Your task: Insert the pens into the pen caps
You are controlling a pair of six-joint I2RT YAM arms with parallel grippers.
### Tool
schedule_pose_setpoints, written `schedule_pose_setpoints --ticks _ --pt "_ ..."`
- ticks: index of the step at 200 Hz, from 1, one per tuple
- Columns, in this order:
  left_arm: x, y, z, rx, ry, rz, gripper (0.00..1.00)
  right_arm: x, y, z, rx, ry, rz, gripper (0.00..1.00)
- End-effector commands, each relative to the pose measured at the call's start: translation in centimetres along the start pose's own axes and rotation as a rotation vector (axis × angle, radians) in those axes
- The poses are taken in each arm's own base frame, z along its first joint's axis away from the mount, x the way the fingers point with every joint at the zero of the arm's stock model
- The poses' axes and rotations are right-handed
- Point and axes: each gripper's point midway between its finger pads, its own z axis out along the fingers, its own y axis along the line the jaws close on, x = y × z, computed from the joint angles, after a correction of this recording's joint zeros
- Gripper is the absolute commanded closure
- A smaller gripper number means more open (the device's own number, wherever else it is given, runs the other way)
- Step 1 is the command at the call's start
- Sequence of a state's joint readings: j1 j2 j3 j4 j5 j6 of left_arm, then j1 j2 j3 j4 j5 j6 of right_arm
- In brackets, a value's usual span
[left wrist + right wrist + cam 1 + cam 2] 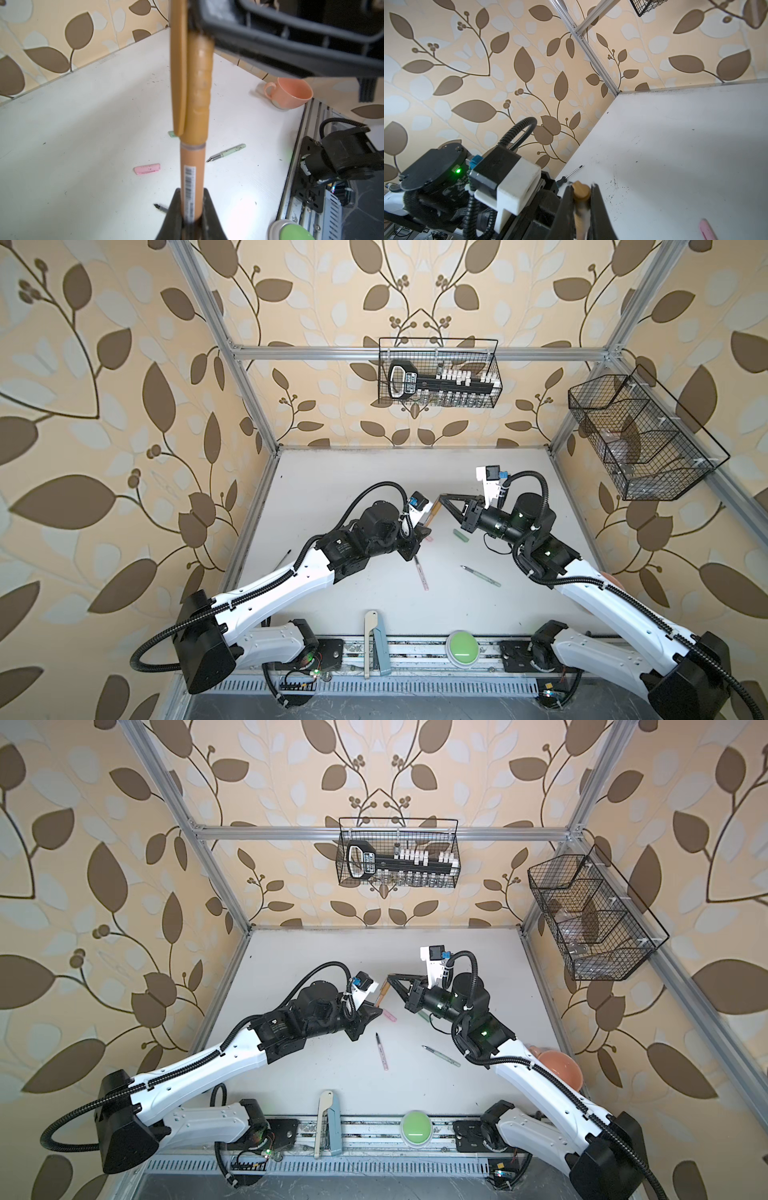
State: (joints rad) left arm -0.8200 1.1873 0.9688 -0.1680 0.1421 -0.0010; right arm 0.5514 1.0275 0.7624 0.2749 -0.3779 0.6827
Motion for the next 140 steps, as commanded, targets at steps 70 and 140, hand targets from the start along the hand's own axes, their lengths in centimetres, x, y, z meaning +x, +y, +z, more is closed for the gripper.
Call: schedule_pose_setpoints --ticks 70,140 --pt "-17.7 3.6 -7.7 -0.024 -0.675 -0.064 1.0 12.3 -0.4 0.3 -0.054 0.326 0.191 1.0" --pt "-18.5 7.2 -8.8 -0.106 -0.716 -0.13 1.0 14.7 -1.3 -0.9 -0.006 0.364 0.197 1.0"
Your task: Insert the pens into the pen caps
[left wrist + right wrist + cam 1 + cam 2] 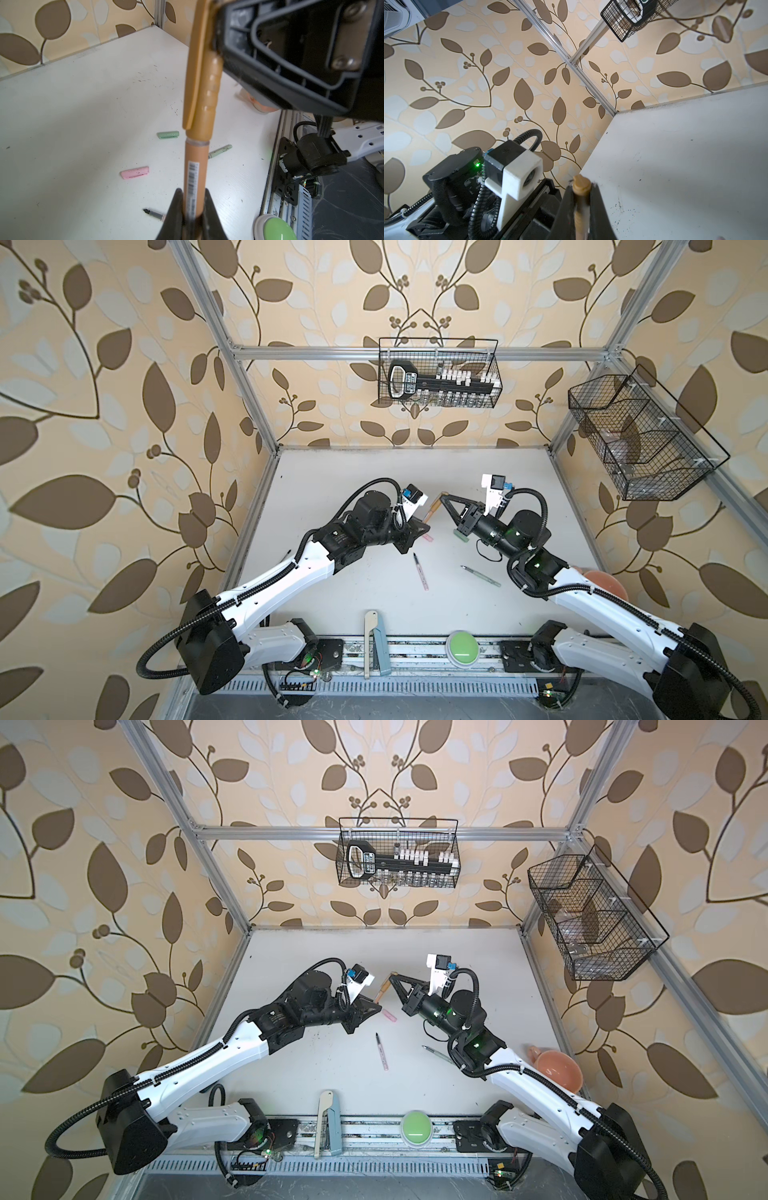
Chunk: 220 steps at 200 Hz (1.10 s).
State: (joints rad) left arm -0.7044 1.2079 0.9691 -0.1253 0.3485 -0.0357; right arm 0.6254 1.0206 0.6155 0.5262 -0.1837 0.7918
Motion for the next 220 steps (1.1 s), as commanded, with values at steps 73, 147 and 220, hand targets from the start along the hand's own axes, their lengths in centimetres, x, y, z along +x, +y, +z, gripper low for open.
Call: schedule_pose_setpoints --ticks 73,147,220 --pt "-15.5 3.0 -5.9 -0.083 -0.554 -0.002 1.0 10.3 -1.1 -3.8 0.064 0.497 0.001 0.93" --pt "-2.9 0.1 -2.0 0.104 -0.164 -0.184 1.0 -1.3 1.2 -4.6 0.031 0.265 -0.144 0.55" --pt "-0.3 -3.2 -2.1 0.131 -0.102 -0.175 1.0 -1.3 1.9 -0.2 -0.043 0.284 -0.097 0.48"
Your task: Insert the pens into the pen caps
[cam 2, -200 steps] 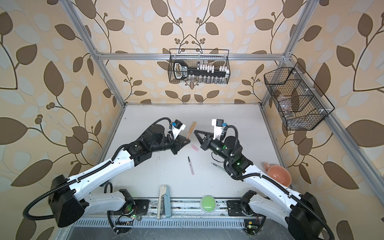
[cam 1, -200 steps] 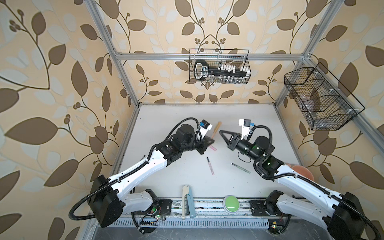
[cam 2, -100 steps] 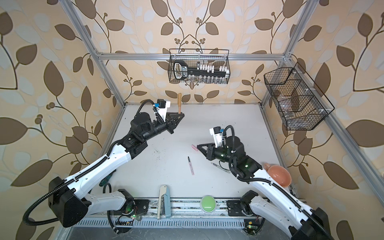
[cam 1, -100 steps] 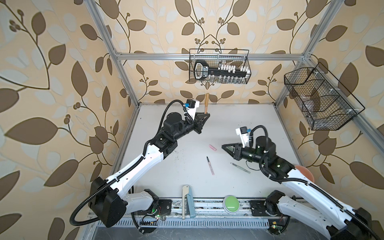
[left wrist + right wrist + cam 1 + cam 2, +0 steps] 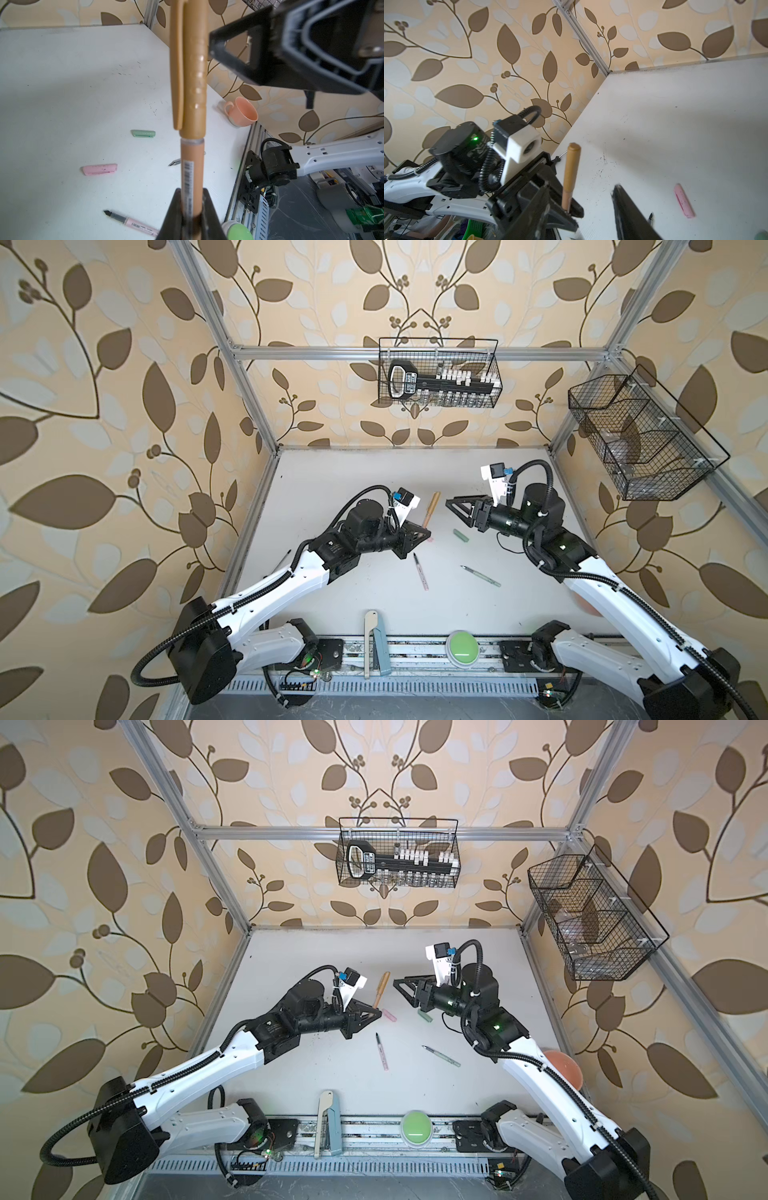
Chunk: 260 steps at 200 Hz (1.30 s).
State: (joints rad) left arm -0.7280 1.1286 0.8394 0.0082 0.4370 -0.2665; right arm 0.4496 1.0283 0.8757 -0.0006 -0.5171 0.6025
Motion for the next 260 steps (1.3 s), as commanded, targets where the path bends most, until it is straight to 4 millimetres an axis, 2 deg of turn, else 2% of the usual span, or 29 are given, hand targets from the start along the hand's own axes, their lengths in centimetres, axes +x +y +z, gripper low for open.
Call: schedule_pose_setpoints --ticks 1,21,61,96,159,199,227,260 --pt "-1.4 -1.0 -1.2 0.012 -0.054 0.018 1.0 -0.9 2.2 0.7 -0.075 -0.012 -0.026 0.48" --pt "-1.2 -1.0 -1.0 0.012 -0.044 0.013 1.0 -0.4 2.8 1.5 -0.101 -0.001 -0.027 0.47" --pt "-0.6 -0.6 -0.5 0.005 -0.026 0.005 1.0 -1.1 3.4 1.6 -0.117 -0.021 -0.034 0.48" --pt "-0.6 -0.8 -0.3 0.015 -0.025 0.007 1.0 -1.6 2.6 2.0 -0.099 -0.017 -0.025 0.5" --pt "-0.2 -0.8 0.0 0.015 -0.014 0.007 1.0 -2.1 2.4 3.3 -0.111 0.002 -0.01 0.56" --pt "0.0 -0.4 0.1 -0.003 -0.008 0.013 1.0 -2.1 2.8 3.7 -0.129 0.013 -0.003 0.67" --pt "0.0 0.1 0.6 -0.017 -0.004 0.018 1.0 -1.8 2.7 3.8 -0.126 0.02 -0.004 0.7" --pt "-0.5 0.5 1.0 -0.036 -0.013 0.024 1.0 -1.2 2.3 3.9 -0.115 0.034 0.005 0.86"
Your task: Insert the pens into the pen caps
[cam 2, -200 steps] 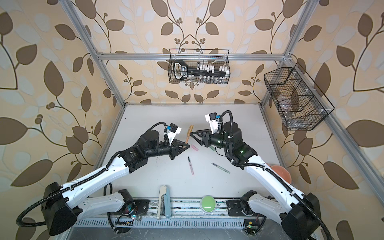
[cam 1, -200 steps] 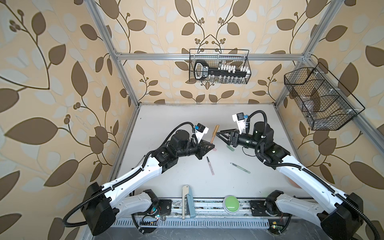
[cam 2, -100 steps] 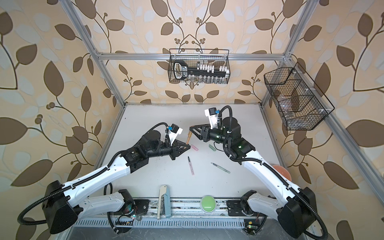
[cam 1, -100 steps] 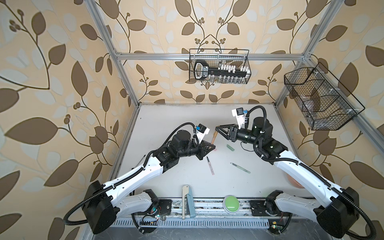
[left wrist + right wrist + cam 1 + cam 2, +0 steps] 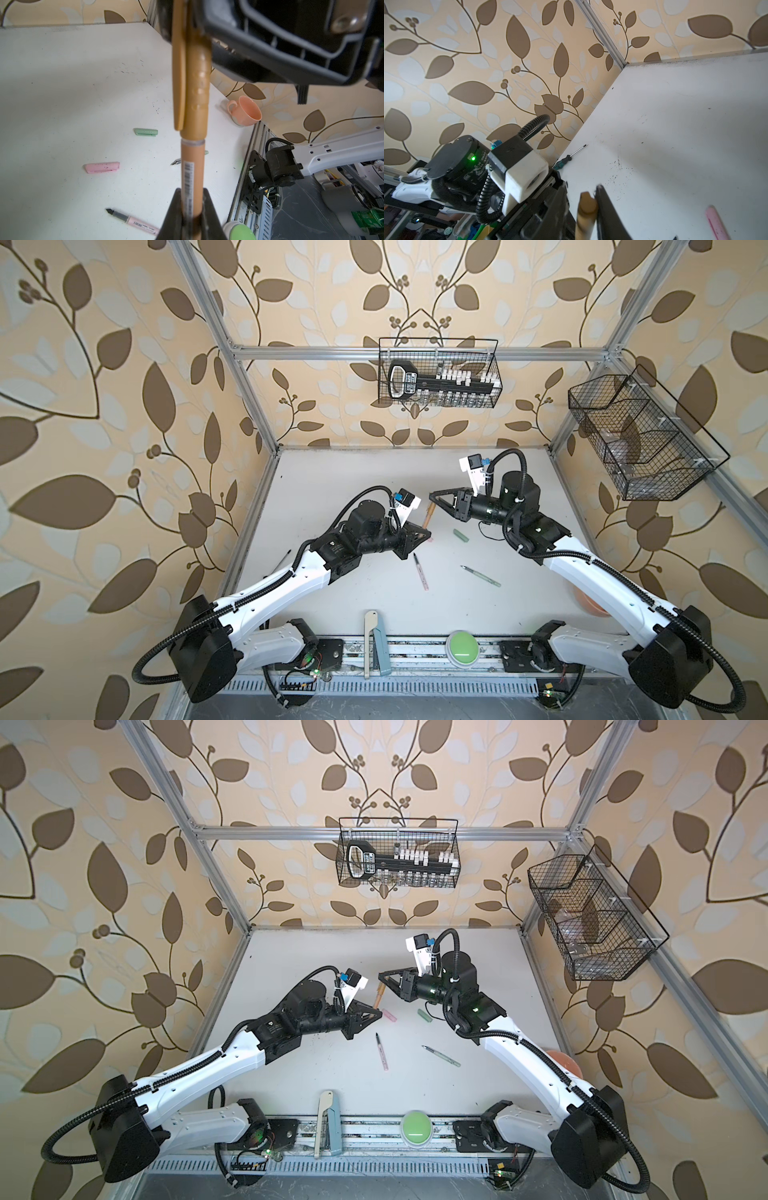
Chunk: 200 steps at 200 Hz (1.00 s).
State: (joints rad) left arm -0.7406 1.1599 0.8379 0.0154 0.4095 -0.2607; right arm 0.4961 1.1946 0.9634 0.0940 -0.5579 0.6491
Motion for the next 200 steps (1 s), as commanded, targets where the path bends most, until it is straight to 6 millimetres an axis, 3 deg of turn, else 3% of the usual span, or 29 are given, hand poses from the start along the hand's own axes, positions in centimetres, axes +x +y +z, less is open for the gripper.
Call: schedule_pose_setpoints --ticks 1,36,82,127,155,200 --pt "-1.2 -0.1 0.1 -0.014 -0.034 0.025 1.0 -0.6 1.3 0.1 -0.039 -0.005 -0.027 0.86" --pt "-3.9 -0.9 -0.7 -0.022 -0.102 0.061 1.0 1.2 0.2 0.7 -0.022 0.042 0.0 1.0" --pt "-9.1 -1.0 -3.3 -0.125 -0.28 0.125 1.0 4.6 -1.4 1.1 -0.02 0.096 0.063 1.0" --pt "-14.0 -2.8 -6.3 -0.117 -0.484 0.189 1.0 7.8 -1.7 1.3 -0.068 0.128 0.15 1.0" --pt "-15.8 -3.3 -7.2 -0.122 -0.549 0.216 1.0 9.7 -1.3 1.0 -0.062 0.146 0.167 1.0" --pt "-17.4 -3.9 -9.2 -0.132 -0.642 0.231 1.0 11.2 -2.2 -0.1 -0.074 0.094 0.245 1.0"
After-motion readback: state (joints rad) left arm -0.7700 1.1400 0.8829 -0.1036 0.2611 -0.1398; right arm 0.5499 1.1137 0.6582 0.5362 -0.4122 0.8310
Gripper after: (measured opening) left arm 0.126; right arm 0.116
